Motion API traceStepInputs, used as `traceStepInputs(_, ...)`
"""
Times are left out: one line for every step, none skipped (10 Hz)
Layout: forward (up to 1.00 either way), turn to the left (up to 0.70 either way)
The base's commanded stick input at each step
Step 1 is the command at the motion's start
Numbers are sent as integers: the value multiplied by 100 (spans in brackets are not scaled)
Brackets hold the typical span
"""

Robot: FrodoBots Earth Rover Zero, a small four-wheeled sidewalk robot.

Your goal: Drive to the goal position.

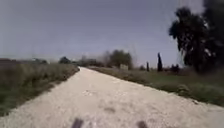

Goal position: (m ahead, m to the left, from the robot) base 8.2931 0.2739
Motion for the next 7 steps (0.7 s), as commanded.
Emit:
traceStepInputs(63, 0)
traceStepInputs(63, 0)
traceStepInputs(63, 0)
traceStepInputs(63, 0)
traceStepInputs(63, 0)
traceStepInputs(63, 0)
traceStepInputs(63, 0)
